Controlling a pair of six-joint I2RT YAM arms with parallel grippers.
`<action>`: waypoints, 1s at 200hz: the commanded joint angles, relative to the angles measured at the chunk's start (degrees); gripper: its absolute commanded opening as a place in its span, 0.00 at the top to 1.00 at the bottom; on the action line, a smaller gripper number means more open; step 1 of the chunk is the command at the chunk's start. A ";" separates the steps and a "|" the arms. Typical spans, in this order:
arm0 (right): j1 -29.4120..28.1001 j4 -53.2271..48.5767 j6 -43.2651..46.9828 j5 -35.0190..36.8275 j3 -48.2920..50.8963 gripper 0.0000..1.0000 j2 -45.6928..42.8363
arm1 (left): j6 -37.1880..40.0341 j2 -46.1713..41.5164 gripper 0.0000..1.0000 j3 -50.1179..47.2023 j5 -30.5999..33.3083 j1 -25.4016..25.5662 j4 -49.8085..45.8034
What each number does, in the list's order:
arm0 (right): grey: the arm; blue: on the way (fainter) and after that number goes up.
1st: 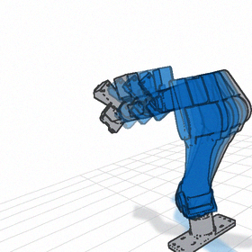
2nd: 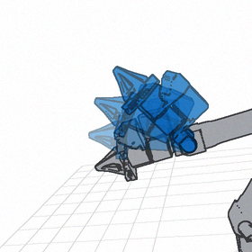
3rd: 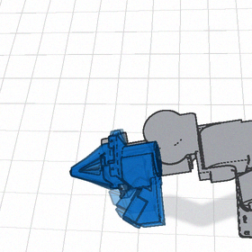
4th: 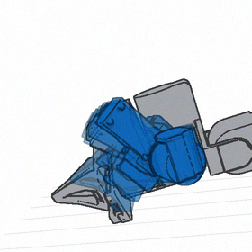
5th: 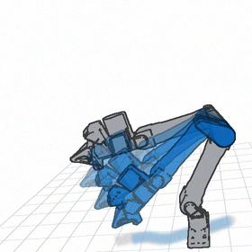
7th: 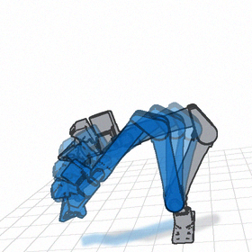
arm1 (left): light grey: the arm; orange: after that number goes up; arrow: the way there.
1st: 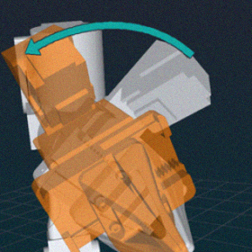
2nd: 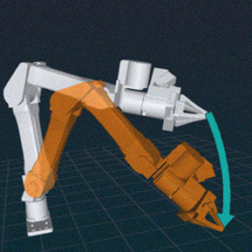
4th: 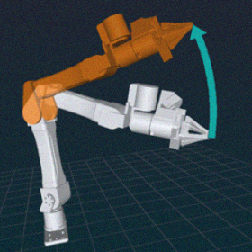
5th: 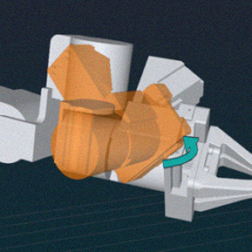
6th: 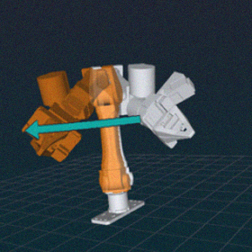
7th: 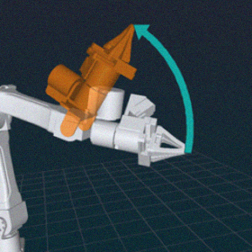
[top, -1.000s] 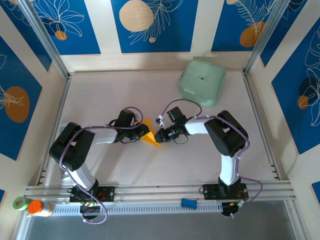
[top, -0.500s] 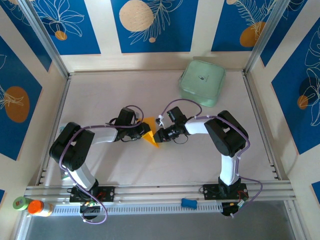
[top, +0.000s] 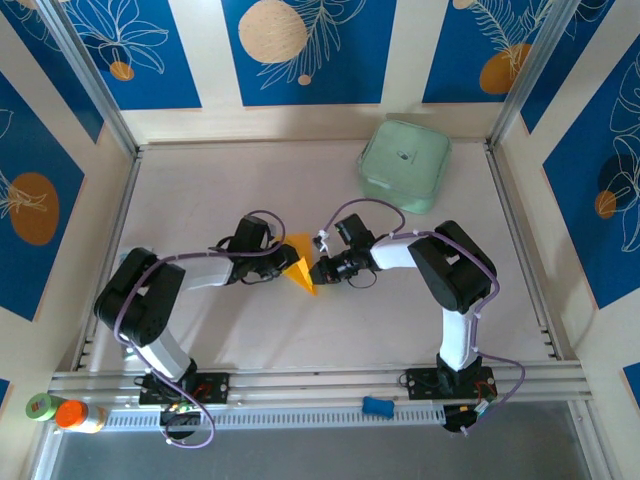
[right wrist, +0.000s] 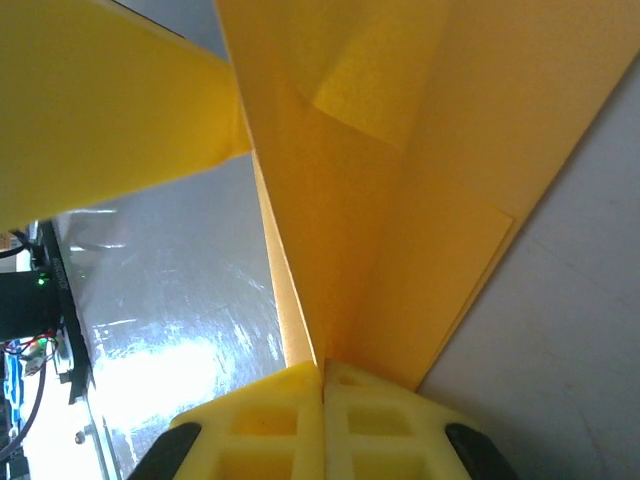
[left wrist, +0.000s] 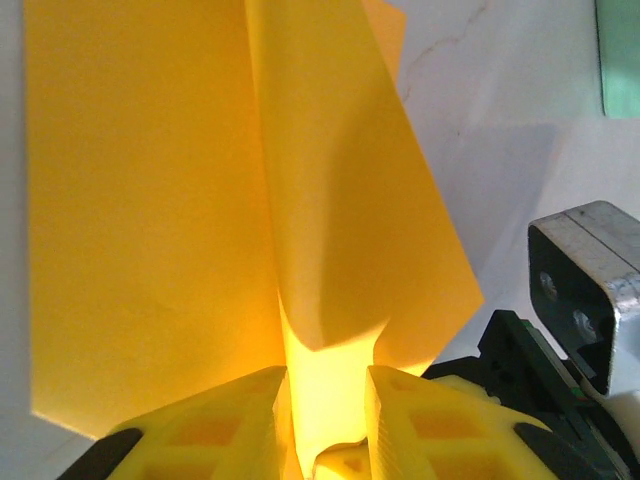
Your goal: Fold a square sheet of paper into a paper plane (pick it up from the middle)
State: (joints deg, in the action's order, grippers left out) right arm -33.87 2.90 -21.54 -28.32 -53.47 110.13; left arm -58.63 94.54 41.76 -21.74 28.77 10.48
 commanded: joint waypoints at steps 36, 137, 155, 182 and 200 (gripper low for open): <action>1.67 2.16 -0.37 -1.78 3.22 0.97 1.35 | -0.63 1.63 0.76 -0.05 0.15 -0.39 0.04; -0.08 -4.66 1.15 3.97 -0.36 0.83 -1.12 | 0.13 4.52 0.60 1.81 0.09 0.11 -6.08; -0.49 -6.31 0.10 5.99 -1.37 0.78 -1.23 | 1.26 4.39 0.58 2.94 1.07 0.32 -9.58; -1.15 -8.32 -1.79 8.86 -2.31 0.72 -1.23 | 2.96 4.77 0.52 4.50 2.09 1.13 -13.62; -1.48 -9.41 -2.93 10.54 -2.60 0.70 -1.23 | 3.85 5.39 0.50 5.51 3.05 1.62 -16.46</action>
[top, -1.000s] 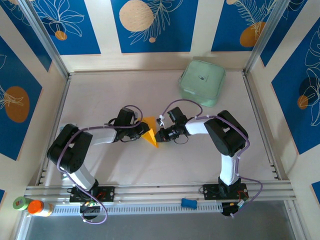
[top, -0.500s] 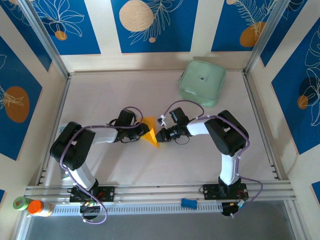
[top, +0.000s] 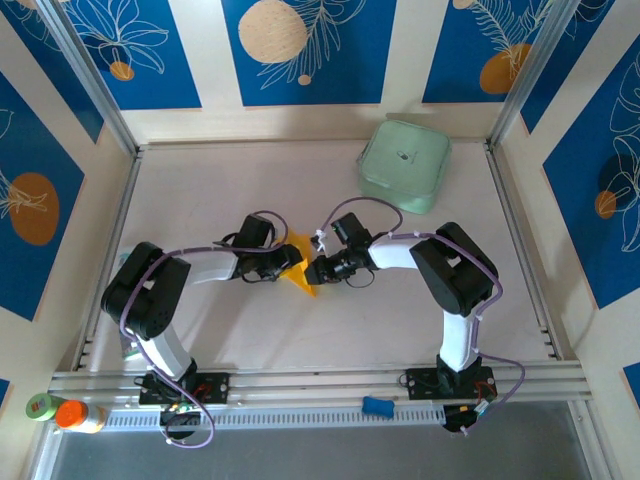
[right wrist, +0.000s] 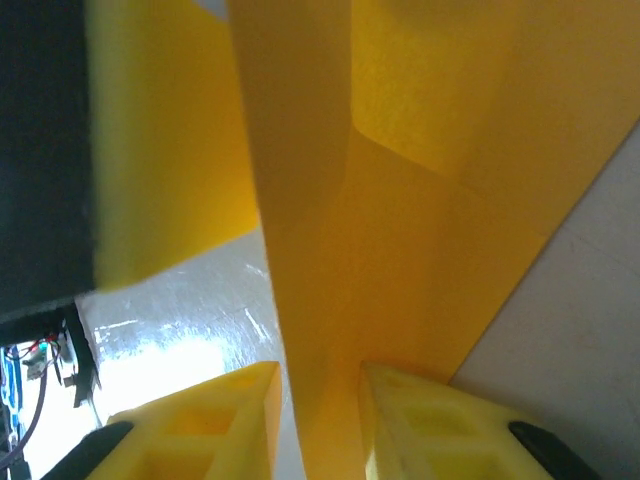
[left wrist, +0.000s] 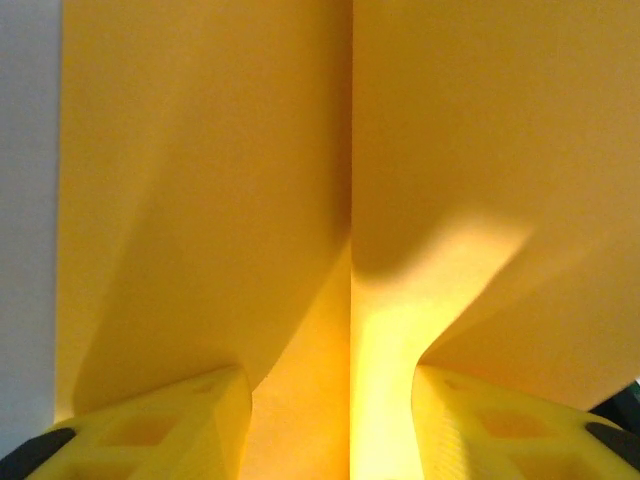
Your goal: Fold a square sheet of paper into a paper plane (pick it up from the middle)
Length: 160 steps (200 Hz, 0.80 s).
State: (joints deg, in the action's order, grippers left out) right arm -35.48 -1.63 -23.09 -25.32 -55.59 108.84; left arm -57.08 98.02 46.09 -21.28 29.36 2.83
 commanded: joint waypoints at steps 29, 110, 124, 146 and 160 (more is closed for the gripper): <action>-0.03 -5.79 -2.94 9.24 -0.49 0.71 -0.12 | 2.60 2.24 0.50 1.99 3.91 1.36 -11.00; 1.60 -5.73 -2.15 2.22 -0.91 0.90 0.98 | 2.16 0.16 0.51 1.43 4.10 1.42 -8.86; 1.99 -6.81 -1.38 0.82 -1.65 0.91 1.29 | 2.23 -0.79 0.53 0.99 3.92 1.45 -7.33; 2.44 -8.44 -0.65 -1.17 -2.74 0.91 1.99 | 2.63 -2.36 0.55 0.50 3.70 1.37 -5.53; 2.50 -8.99 -0.08 -1.79 -3.11 0.91 2.03 | 2.93 -3.31 0.56 0.23 3.63 1.39 -4.71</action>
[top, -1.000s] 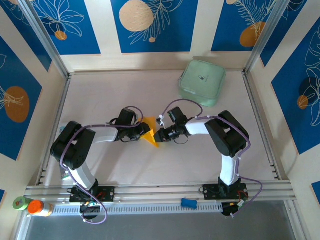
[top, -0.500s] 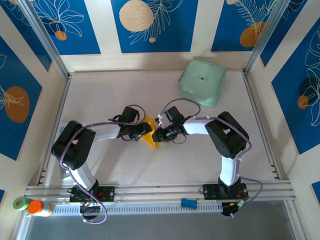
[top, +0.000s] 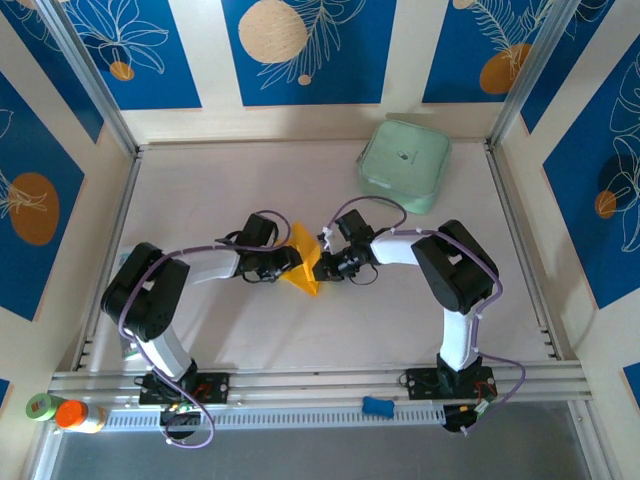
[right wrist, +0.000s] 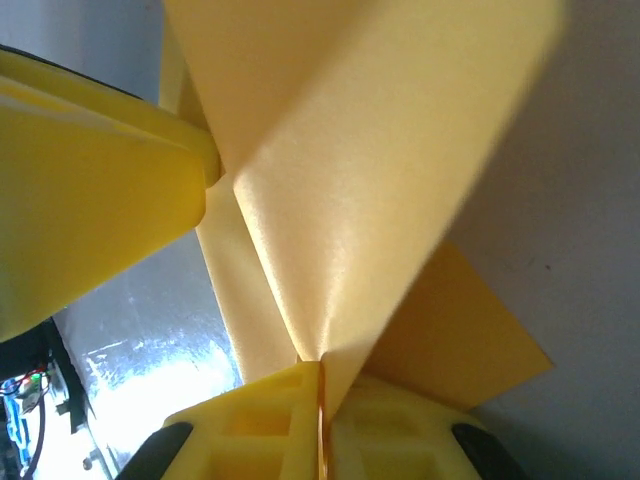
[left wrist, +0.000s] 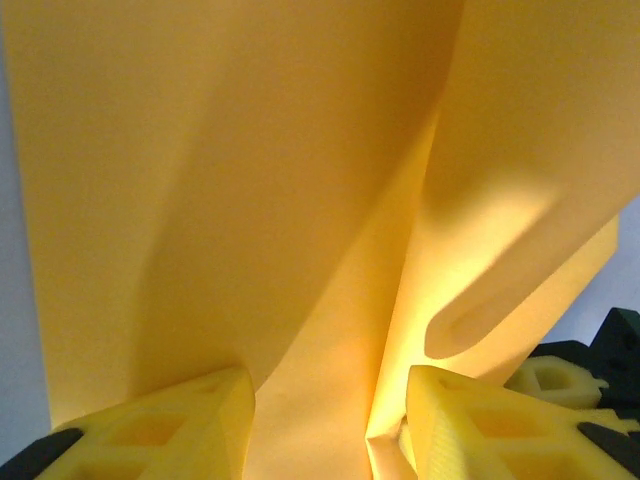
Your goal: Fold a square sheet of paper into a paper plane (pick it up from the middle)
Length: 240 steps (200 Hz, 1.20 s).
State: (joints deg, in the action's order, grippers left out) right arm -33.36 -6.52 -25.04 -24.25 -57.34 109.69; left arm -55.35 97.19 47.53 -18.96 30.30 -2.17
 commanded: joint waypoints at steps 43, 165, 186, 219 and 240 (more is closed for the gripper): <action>-0.07 -4.63 2.15 -3.38 -3.51 0.86 -0.72 | 0.99 -2.21 0.64 -1.56 1.73 0.46 0.54; -8.16 -3.37 5.55 21.19 0.48 0.55 -12.94 | -2.72 -0.24 0.81 -2.08 2.31 0.47 0.98; -11.25 -0.37 7.39 28.95 3.37 0.53 -15.81 | -3.20 -0.11 0.82 -2.12 2.09 0.52 1.47; -16.59 2.52 9.89 38.46 5.56 0.53 -15.38 | -3.45 0.11 0.82 -2.13 1.65 0.62 2.00; -19.02 3.57 10.01 43.74 5.67 0.54 -13.33 | -3.36 0.07 0.82 -2.26 1.77 0.62 1.83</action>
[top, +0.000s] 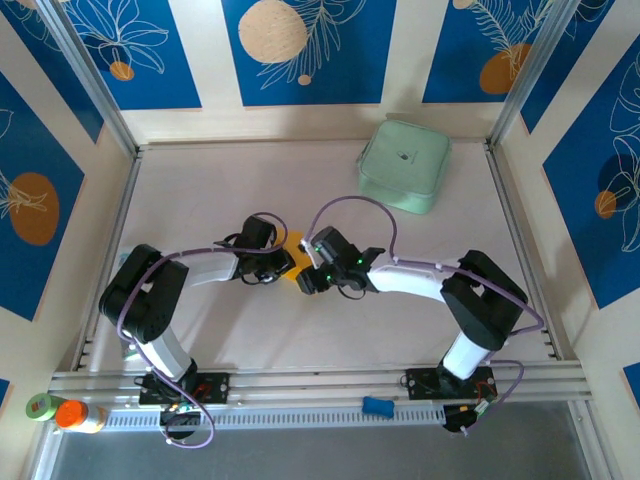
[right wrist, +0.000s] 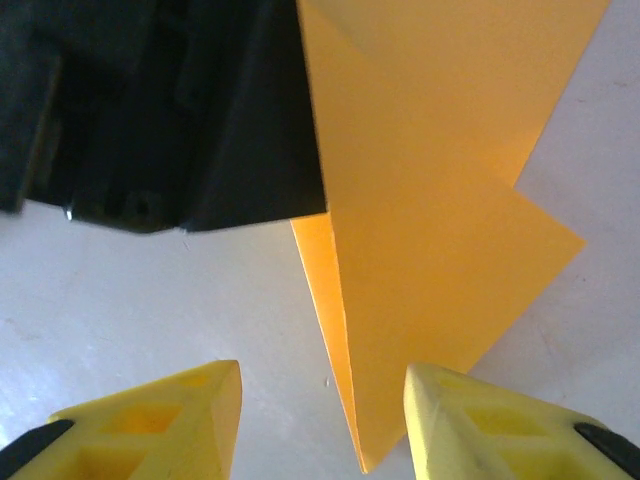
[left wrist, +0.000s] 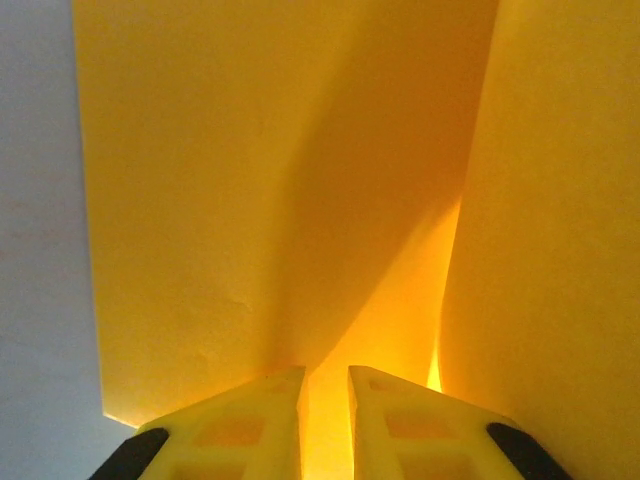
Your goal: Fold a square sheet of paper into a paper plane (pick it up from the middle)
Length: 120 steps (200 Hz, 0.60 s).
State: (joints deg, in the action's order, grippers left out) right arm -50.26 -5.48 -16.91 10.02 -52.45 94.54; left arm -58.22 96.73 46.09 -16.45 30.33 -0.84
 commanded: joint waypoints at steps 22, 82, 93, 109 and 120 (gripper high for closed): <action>-3.29 3.43 1.97 11.57 0.51 0.55 4.00 | -0.51 0.53 0.82 -0.91 -0.82 0.54 0.41; -2.91 6.28 1.88 11.88 0.68 0.68 6.04 | -0.51 0.34 0.82 -1.17 -0.78 0.57 0.52; -2.60 6.62 1.92 11.22 0.54 0.70 6.33 | -0.58 0.35 0.82 -1.17 -0.69 0.59 0.49; -2.15 7.22 2.09 9.70 0.46 0.73 6.74 | -0.67 0.38 0.82 -1.26 -0.67 0.60 0.57; -1.87 7.19 2.08 9.00 0.33 0.75 7.11 | -0.74 0.22 0.82 -1.31 -0.77 0.58 0.58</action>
State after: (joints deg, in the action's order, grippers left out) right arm -52.86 0.03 -15.16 20.78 -52.36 100.25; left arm -58.24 96.73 45.45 -16.45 30.46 -0.62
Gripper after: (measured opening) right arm 0.267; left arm 0.183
